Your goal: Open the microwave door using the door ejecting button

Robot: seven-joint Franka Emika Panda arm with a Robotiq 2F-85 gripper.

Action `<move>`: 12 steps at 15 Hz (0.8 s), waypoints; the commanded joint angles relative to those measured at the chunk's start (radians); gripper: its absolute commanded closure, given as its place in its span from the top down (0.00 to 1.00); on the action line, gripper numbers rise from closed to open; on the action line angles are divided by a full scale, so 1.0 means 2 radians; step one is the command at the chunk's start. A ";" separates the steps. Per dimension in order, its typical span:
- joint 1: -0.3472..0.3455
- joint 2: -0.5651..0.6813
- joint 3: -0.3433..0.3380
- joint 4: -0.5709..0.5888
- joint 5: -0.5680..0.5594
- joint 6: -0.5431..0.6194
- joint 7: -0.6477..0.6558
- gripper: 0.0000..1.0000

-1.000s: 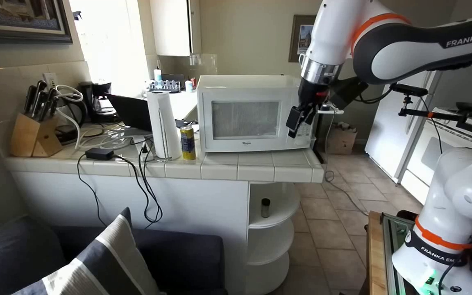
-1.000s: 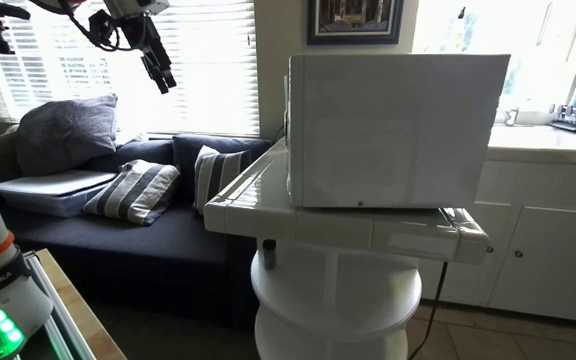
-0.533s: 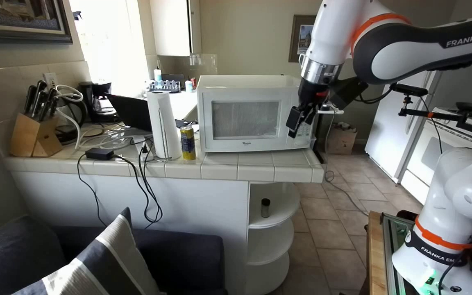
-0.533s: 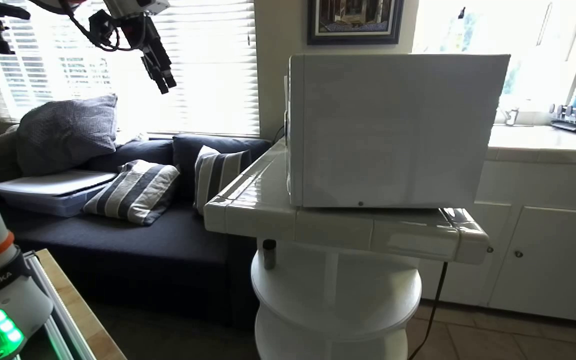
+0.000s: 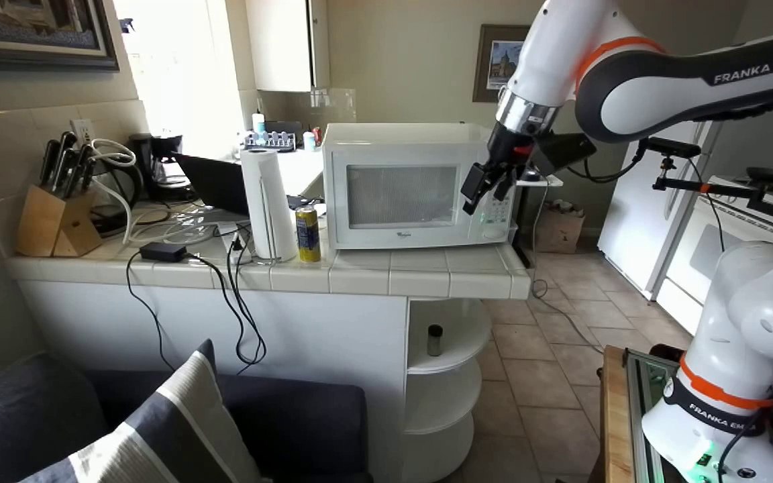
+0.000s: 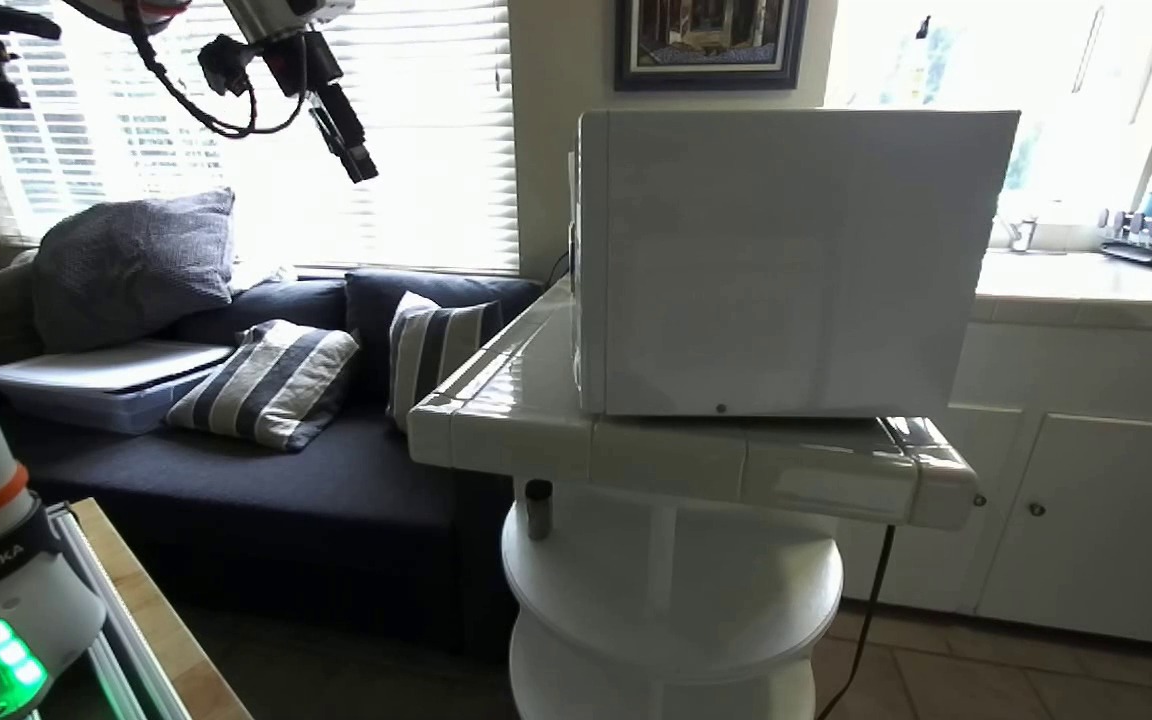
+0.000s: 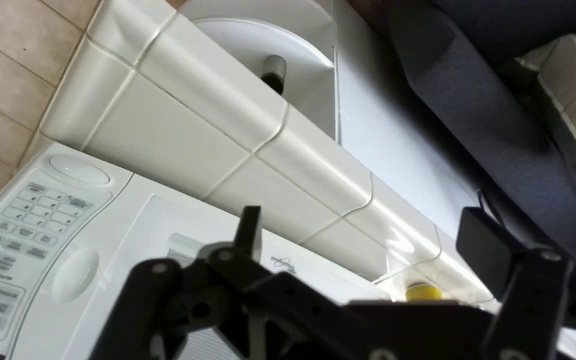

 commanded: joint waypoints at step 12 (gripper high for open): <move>-0.206 -0.007 0.009 -0.152 -0.078 0.257 0.173 0.11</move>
